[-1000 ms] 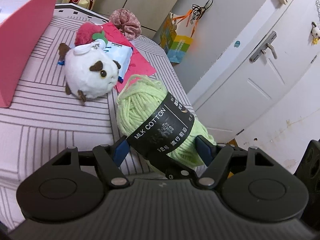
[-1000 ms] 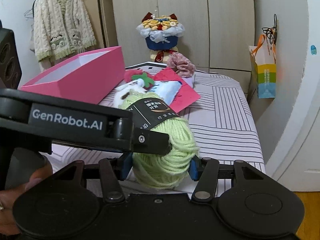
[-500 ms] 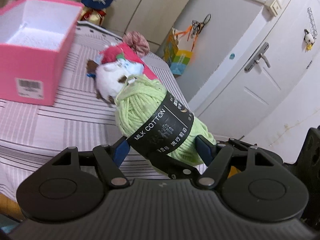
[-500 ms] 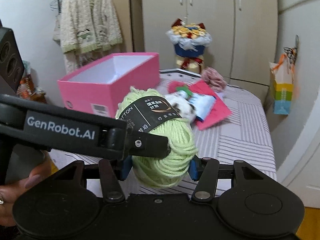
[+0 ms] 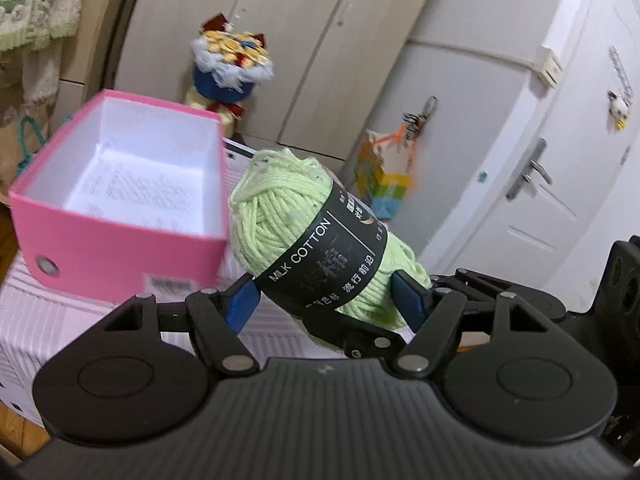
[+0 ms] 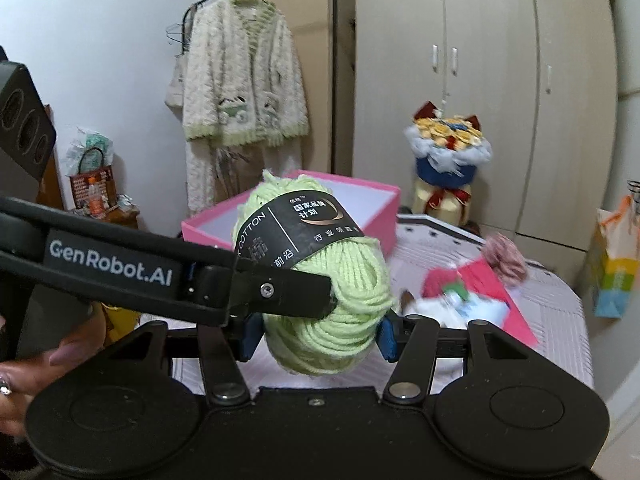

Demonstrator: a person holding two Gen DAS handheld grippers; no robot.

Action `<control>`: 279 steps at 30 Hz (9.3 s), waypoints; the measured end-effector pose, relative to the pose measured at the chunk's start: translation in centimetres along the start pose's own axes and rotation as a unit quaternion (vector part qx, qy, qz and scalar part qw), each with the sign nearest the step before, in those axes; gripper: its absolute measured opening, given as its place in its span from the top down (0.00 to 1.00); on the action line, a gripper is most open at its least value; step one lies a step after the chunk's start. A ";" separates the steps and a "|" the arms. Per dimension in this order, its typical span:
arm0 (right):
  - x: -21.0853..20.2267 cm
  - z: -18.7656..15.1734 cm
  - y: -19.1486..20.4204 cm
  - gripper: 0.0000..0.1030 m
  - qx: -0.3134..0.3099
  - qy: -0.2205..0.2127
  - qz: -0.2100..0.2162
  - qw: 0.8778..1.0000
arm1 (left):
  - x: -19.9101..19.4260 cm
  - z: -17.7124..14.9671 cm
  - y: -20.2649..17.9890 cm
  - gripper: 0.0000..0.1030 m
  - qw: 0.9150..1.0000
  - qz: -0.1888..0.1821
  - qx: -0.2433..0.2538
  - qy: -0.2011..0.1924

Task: Organize soft objects
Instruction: 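Lift the yarn ball with the left tool and release it inside the pink box, then move the left tool to the white plush toy and grasp it, then carry the white plush toy with the left tool and drop it into the pink box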

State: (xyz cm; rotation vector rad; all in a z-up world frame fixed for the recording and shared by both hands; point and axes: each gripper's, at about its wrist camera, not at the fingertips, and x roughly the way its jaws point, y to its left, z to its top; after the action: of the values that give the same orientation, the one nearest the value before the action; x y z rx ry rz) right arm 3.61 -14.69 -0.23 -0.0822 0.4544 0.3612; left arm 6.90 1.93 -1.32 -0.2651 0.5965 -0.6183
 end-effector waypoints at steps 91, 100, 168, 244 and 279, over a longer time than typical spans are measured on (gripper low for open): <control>1.1 7.5 -4.1 0.19 -0.096 0.087 -0.012 0.991 | -1.0 8.6 0.5 0.12 0.984 0.044 0.163 0.061; -0.9 2.4 -7.3 0.17 -0.047 0.061 -0.050 0.996 | 3.4 5.7 -2.6 0.12 0.980 0.014 0.181 0.083; 7.4 -7.4 -8.9 0.32 0.064 0.088 -0.034 0.993 | 15.0 -1.2 -2.3 0.36 0.972 0.059 0.025 0.228; 22.7 8.4 -0.5 0.31 0.010 0.136 0.056 0.989 | 11.1 12.4 16.0 0.38 0.975 0.089 -0.087 0.182; 13.1 9.4 -0.3 0.19 -0.009 0.123 0.023 0.992 | 0.2 11.7 8.1 0.25 0.984 0.140 0.080 0.070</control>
State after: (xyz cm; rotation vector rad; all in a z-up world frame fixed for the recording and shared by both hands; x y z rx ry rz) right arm 18.56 -9.25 2.39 -0.1350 0.6975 0.4033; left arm 17.76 8.90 4.74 0.0140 0.7009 -0.4114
